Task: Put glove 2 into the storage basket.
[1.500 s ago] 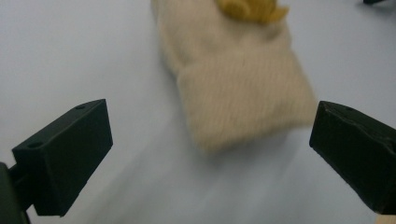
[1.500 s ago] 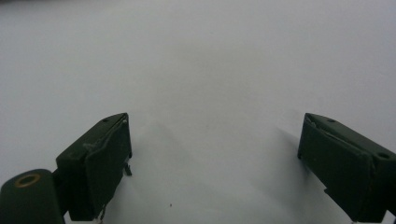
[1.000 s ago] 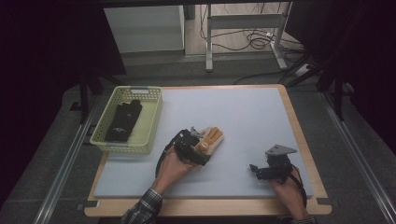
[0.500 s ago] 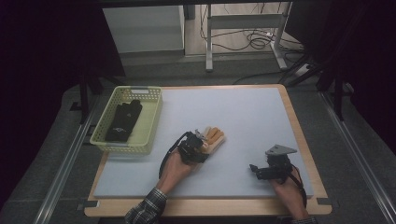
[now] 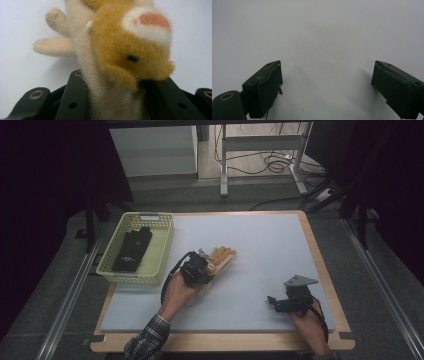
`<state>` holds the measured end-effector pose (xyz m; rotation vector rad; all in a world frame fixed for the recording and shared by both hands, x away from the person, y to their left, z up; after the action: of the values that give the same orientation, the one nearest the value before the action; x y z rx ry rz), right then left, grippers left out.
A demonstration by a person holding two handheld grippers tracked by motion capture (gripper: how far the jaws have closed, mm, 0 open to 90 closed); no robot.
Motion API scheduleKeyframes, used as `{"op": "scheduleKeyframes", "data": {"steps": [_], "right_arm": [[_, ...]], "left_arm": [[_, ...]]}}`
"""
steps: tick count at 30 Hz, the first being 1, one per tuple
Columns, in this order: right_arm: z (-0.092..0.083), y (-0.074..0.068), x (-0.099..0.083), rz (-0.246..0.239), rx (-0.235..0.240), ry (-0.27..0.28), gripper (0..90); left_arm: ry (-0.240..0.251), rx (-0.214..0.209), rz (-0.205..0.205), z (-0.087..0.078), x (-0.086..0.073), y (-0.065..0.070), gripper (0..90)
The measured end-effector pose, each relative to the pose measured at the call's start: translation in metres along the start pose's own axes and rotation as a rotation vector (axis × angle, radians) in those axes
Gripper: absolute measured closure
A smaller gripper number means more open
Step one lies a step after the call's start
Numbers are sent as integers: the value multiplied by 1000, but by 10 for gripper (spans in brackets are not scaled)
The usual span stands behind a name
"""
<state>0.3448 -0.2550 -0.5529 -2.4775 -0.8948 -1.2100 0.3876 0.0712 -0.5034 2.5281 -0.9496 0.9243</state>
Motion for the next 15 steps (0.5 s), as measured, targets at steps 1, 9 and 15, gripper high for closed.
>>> {"op": "scheduleKeyframes", "data": {"steps": [1, 9, 15], "right_arm": [[0, 0, 0, 0, 0, 0, 95], [0, 0, 0, -2, 0, 1, 95], [0, 0, 0, -1, 1, 3, 95]], "left_arm": [[1, 3, -4, -3, 2, -2, 660], [12, 80, -42, -39, 15, -36, 652], [31, 162, -105, -72, 16, -75, 645]]}}
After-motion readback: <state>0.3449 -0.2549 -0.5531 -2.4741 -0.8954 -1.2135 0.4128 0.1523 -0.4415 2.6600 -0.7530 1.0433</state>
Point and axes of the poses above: each handheld gripper's, and its own axes: z roughly forward along the jaws, x roughly out of its top, y roughly to its right, the point moved 3 cm from there along z, roughly forward along the jaws, and after that the axes turned 5 degrees about y, right-handed, at the moved point
